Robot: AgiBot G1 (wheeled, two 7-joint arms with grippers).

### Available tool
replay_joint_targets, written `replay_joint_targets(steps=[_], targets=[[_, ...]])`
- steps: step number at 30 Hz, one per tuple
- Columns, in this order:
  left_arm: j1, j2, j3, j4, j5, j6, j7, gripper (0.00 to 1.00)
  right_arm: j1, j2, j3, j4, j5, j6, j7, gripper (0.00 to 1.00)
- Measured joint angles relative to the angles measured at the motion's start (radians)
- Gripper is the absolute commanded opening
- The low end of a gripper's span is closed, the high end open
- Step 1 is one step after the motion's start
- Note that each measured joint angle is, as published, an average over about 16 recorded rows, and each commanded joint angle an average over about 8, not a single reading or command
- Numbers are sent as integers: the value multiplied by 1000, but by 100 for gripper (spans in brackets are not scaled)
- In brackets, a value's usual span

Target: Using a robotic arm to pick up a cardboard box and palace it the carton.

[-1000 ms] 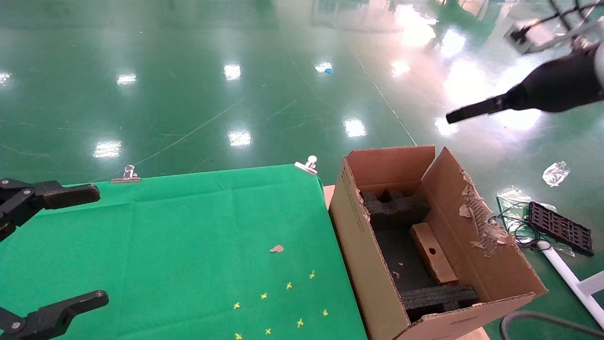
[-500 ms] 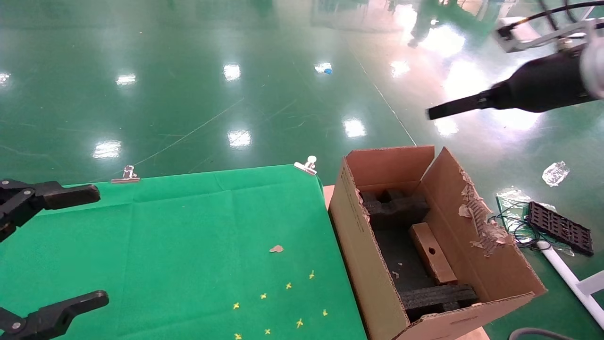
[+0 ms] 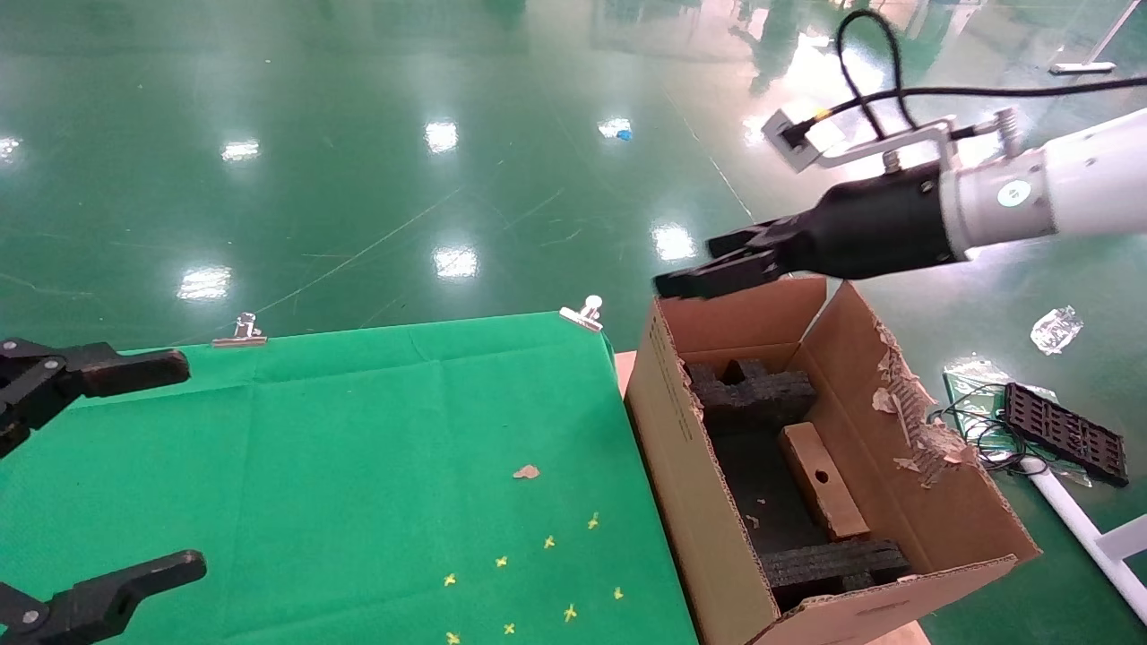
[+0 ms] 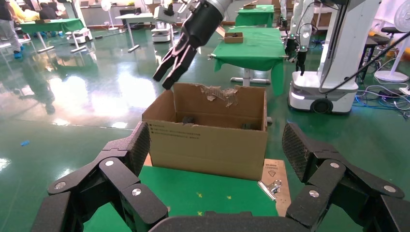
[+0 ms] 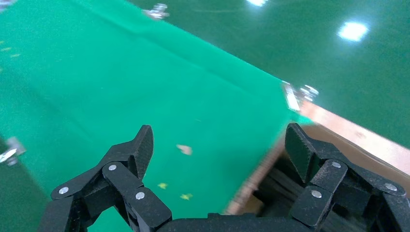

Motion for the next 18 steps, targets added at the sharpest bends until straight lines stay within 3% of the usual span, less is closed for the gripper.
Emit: replay_joint_targets(steps=[18], targets=[[0,0,1,0,-1,0,0,100,-369,12,381,270,163,-57,-197,100]])
